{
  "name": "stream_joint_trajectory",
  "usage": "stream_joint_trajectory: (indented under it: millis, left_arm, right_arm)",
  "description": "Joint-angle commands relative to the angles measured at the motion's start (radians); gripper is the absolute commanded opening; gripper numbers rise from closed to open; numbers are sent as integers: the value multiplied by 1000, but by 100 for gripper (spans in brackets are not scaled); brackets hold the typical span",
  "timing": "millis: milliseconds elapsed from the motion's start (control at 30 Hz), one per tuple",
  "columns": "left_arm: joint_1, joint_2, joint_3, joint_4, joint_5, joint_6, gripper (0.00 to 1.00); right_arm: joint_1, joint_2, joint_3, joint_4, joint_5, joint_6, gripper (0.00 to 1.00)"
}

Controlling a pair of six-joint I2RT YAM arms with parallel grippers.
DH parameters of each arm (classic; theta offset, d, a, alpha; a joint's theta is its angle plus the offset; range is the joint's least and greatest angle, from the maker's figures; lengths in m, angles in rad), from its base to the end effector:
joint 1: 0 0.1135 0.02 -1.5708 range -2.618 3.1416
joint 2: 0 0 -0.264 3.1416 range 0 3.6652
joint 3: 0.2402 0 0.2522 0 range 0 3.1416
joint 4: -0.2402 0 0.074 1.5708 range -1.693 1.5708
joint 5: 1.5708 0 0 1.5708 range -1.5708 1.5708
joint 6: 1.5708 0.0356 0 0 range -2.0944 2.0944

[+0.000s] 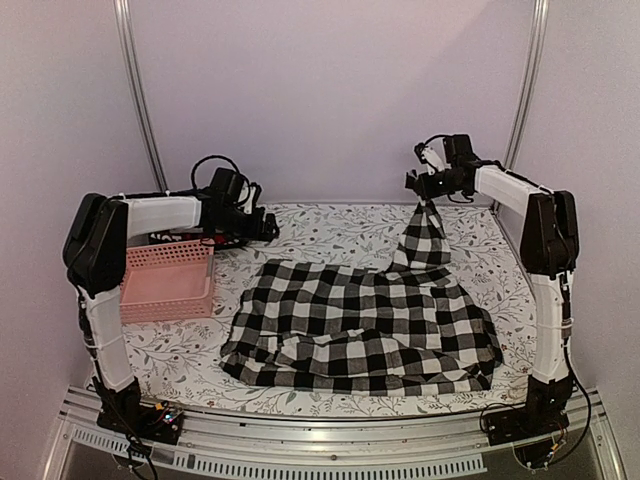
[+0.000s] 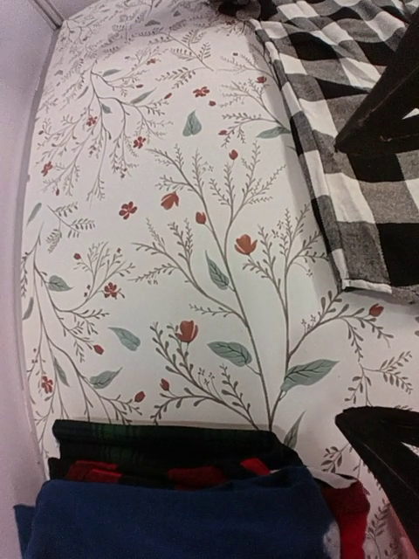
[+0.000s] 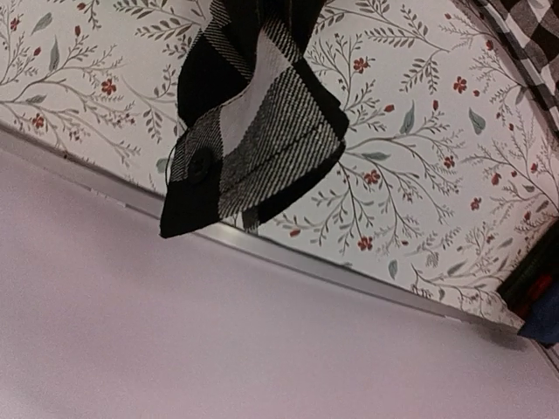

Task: Fold and stack the mixed laundry pile
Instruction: Pick up the 1/3-folded shirt from the center of the board.

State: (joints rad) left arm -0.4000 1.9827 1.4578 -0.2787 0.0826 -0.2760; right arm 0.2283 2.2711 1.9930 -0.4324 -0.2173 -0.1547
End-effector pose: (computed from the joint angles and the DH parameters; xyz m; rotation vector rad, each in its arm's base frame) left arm 0.4076 -0.1755 0.2058 0.1896 2.4044 -0.4168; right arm 0.5093 0.1262 0.2349 -0.5446 2.2113 0.2863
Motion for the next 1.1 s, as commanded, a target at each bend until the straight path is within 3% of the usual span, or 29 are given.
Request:
stream_joint_trajectory:
  millis: [0,233,500,700,900,1067]
  left_arm:
    - [27,54,42,-56,50,91,96]
    - [83,136,85,-80,203,160,80]
    - [98,206,145,-159,258,261,67]
    - [130,244,185,-178,335,314,63]
    - [118,363,318,-272,409,373,60]
    - [92,378,297,-277,399,424,61]
  right_arm:
    - [-13,-42,108,94,-209,1,0]
    - [-13,-32,122,250,-399,48,0]
    - [-13,64,161,449,-603,141,0]
    - [-12,153,250,504,-613,225,0]
    - [-16,164,247,473,-502,199,0]
    - [-22,160,220,460,-492,178,0]
